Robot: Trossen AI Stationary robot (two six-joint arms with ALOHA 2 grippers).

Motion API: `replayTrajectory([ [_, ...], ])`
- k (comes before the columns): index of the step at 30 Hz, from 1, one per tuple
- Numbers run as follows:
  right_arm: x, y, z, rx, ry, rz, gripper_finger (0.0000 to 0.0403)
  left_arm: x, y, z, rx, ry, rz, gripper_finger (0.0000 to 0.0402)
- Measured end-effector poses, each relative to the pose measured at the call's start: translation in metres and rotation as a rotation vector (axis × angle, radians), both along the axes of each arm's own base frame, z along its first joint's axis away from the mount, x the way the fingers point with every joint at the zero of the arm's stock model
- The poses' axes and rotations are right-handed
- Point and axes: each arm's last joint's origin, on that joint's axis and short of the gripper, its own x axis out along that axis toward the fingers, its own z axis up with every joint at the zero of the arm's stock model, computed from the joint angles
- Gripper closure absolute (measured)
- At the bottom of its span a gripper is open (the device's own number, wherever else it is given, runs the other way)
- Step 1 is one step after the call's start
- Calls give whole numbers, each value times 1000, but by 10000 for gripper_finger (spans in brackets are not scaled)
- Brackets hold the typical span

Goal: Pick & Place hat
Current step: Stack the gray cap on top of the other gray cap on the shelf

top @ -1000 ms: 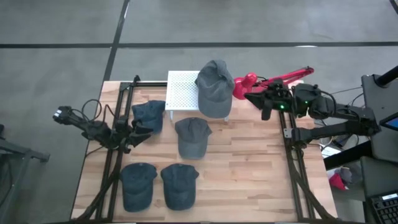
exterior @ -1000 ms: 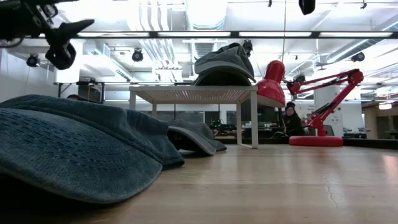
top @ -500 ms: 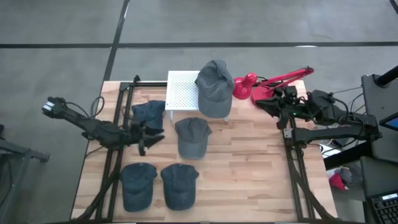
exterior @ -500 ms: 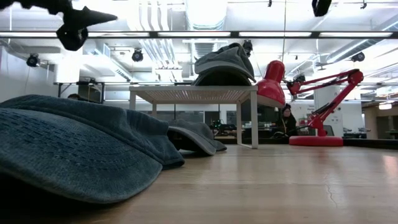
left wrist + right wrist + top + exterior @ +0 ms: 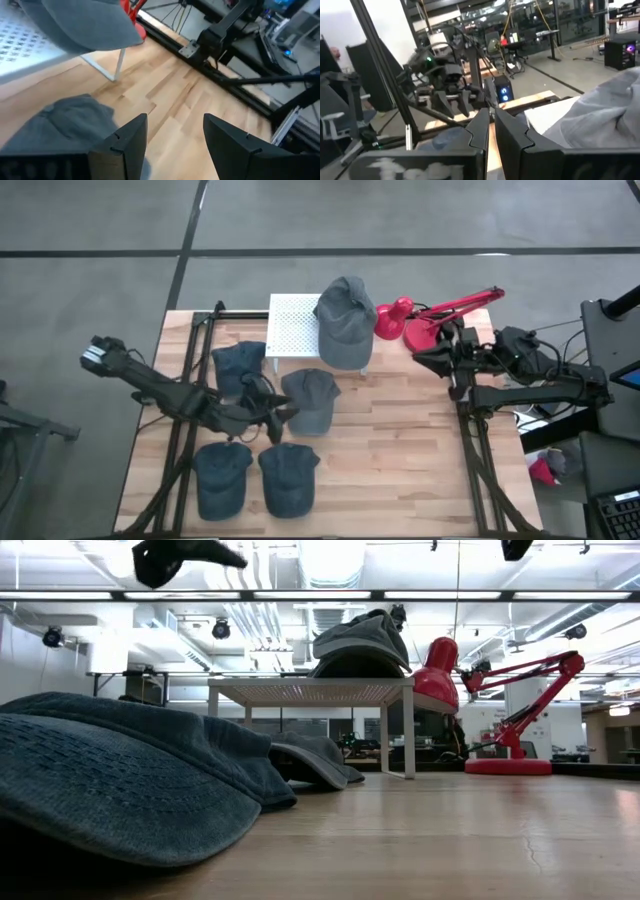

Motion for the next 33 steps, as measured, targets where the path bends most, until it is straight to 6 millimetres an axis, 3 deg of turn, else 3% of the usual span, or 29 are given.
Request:
replayTrajectory([
  [18,-6,2,-43,6,42,36,374,76,-18,4,-127,120,143,207],
  [24,-16,3,-51,5,15,57,374,100,-8,8,-160,257,223,207],
  [33,-26,4,-61,40,-16,61,374,128,19,-8,-182,395,330,207],
])
